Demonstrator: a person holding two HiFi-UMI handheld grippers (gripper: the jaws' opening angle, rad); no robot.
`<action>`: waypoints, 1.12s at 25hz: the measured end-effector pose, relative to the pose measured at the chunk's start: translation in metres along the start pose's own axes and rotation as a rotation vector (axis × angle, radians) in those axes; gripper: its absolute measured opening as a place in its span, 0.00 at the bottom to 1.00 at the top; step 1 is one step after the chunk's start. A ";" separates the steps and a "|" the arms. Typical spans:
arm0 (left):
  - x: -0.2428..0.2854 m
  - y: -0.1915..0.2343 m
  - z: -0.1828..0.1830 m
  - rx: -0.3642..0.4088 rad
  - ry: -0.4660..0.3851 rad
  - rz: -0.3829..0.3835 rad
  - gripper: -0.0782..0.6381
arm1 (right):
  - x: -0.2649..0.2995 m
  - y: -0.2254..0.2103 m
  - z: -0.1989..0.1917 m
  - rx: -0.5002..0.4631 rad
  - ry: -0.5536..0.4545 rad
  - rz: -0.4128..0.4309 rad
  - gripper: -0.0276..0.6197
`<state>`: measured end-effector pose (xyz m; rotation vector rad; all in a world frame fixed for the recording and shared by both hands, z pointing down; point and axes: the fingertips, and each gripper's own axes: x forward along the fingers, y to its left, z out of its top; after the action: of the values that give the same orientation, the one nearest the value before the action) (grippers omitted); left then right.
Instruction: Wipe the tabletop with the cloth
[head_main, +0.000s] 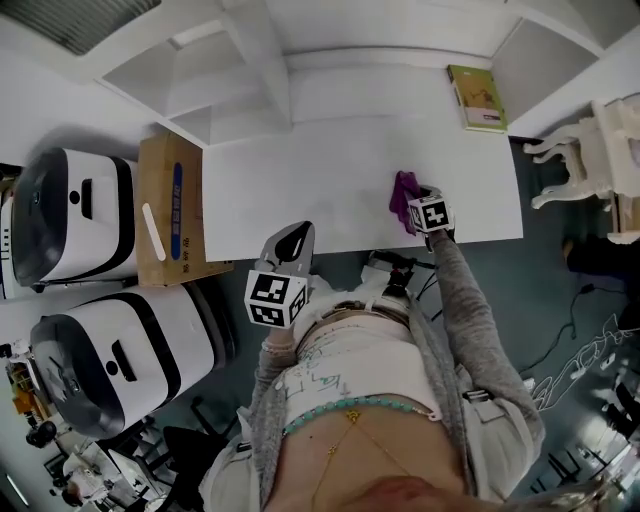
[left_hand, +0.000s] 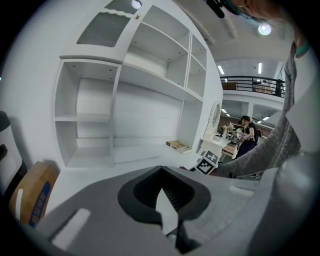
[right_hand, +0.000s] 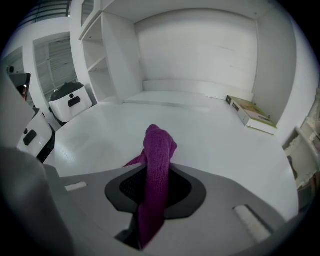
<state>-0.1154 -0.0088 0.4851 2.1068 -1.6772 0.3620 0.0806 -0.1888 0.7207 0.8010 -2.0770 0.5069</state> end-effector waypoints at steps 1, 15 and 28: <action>-0.002 0.003 -0.001 0.009 0.003 -0.018 0.11 | 0.000 0.001 0.000 0.005 -0.004 -0.014 0.18; -0.030 0.043 -0.015 0.023 0.000 -0.110 0.11 | 0.011 0.038 0.011 0.059 -0.005 -0.087 0.18; -0.054 0.086 -0.018 0.007 -0.022 -0.082 0.11 | 0.029 0.092 0.032 0.026 -0.004 -0.065 0.18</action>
<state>-0.2106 0.0307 0.4899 2.1846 -1.5974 0.3208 -0.0143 -0.1525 0.7194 0.8824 -2.0448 0.4984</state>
